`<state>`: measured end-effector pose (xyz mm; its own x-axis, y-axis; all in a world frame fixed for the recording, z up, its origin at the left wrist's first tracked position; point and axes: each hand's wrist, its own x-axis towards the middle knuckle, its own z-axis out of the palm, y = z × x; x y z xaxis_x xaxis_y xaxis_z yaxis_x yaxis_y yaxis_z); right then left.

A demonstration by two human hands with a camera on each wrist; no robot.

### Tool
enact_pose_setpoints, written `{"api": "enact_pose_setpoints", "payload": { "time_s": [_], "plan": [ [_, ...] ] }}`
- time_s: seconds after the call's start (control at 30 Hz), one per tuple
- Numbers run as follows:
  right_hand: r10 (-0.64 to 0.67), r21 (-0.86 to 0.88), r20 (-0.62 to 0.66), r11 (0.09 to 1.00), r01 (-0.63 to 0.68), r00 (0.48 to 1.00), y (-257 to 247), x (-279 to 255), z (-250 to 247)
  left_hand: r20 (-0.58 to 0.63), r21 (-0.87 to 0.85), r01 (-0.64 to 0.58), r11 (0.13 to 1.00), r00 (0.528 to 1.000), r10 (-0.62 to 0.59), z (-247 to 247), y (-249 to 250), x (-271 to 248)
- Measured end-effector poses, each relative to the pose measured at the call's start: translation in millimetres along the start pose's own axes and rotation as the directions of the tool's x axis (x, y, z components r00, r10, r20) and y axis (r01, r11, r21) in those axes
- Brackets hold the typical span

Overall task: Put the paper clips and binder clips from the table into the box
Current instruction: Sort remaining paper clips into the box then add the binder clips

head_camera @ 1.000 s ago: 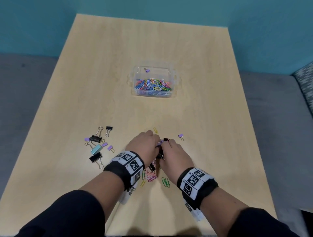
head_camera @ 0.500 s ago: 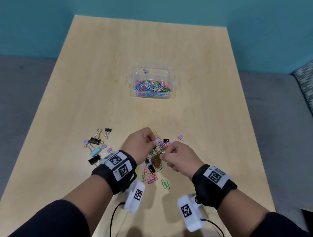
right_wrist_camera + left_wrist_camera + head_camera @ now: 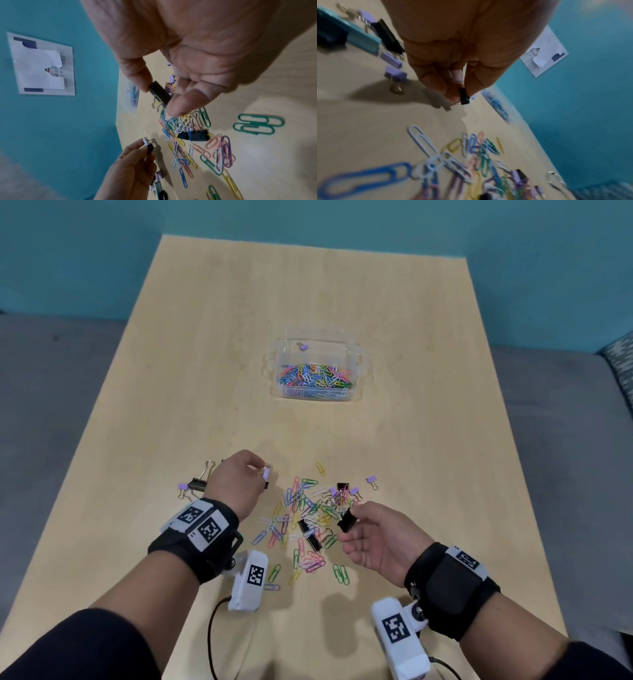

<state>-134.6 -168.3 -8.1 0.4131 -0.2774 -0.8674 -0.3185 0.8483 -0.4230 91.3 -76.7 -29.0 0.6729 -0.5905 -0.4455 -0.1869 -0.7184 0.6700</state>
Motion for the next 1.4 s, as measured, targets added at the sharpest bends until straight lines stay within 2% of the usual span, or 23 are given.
{"api": "enact_pose_setpoints", "payload": {
  "time_s": [0.07,0.13,0.17,0.23,0.3,0.37,0.47,0.57,0.67,0.73,0.83,0.9,1.03,1.13,1.2,1.3,1.4],
  "plan": [
    [-0.056,-0.054,-0.006,0.997,0.056,0.998,-0.5,-5.4,-0.3,-0.056,0.087,-0.011,0.996,0.998,0.016,-3.8,-4.7,1.7],
    [-0.204,-0.212,-0.058,0.959,0.187,0.977,0.4,-10.9,-4.9,-0.097,0.153,-0.008,0.988,0.995,0.024,-6.7,-8.1,1.9],
    [-0.295,-0.329,-0.089,0.91,0.251,0.951,0.8,-13.4,-9.6,-0.113,0.193,-0.013,0.981,0.993,0.036,-8.1,-9.7,1.3],
    [-0.471,-0.611,-0.119,0.729,0.309,0.874,2.3,-16.4,-25.7,-0.152,0.283,-0.051,0.958,0.984,0.097,-10.7,-10.0,-3.2],
    [-0.586,-0.856,-0.1,0.462,0.231,0.804,4.3,-17.7,-45.2,-0.169,0.344,-0.152,0.927,0.961,0.22,-9.8,-8.2,-9.6],
    [-0.629,-0.968,-0.067,0.23,0.103,0.775,6.4,-16.7,-59.4,-0.108,0.402,-0.294,0.867,0.925,0.364,-2.6,-3.6,-19.1],
    [-0.637,-1.0,-0.013,0.022,0.002,0.771,11.7,-13.0,-65.2,0.089,0.476,-0.478,0.738,0.861,0.5,20.3,1.7,-33.0],
    [-0.7,-0.978,0.195,-0.193,0.081,0.687,9.4,-5.1,-51.0,0.296,0.566,-0.625,0.537,0.762,0.576,43.4,9.2,-40.4],
    [-0.686,-0.904,0.404,-0.402,0.149,0.605,-3.8,12.5,-27.7,0.449,0.621,-0.7,0.352,0.686,0.572,56.7,13.5,-45.2],
    [-0.629,-0.855,0.48,-0.491,0.166,0.611,-15.1,24.9,-15.8,0.488,0.649,-0.702,0.293,0.68,0.548,61.8,9.8,-49.2],
    [-0.572,-0.824,0.491,-0.549,0.137,0.657,-26.2,38.7,-12.5,0.491,0.657,-0.695,0.293,0.689,0.532,62.7,0.3,-53.2],
    [-0.568,-0.833,0.474,-0.536,0.135,0.672,-29.5,42.5,-14.3,0.495,0.653,-0.695,0.3,0.692,0.526,61.8,-7.7,-53.3],
    [-0.566,-0.88,0.425,-0.442,0.175,0.707,-33.6,42.1,-17.1,0.464,0.65,-0.696,0.305,0.682,0.565,62.2,-9.5,-55.2],
    [-0.61,-0.926,0.356,-0.334,0.178,0.708,-38.4,41.5,-18.5,0.434,0.666,-0.672,0.324,0.703,0.564,67.1,-1.7,-53.6],
    [-0.61,-0.915,0.375,-0.363,0.174,0.698,-37.1,40.0,-20.3,0.444,0.676,-0.662,0.324,0.717,0.538,68.6,0.3,-52.5],
    [-0.594,-0.863,0.452,-0.479,0.159,0.666,-25.5,36.4,-25.9,0.452,0.671,-0.667,0.325,0.715,0.533,68.1,-0.5,-53.8],
    [-0.587,-0.839,0.48,-0.525,0.145,0.652,-12.4,28.7,-28.2,0.405,0.657,-0.65,0.382,0.731,0.549,66.4,2.3,-55.1]
  ]
}}
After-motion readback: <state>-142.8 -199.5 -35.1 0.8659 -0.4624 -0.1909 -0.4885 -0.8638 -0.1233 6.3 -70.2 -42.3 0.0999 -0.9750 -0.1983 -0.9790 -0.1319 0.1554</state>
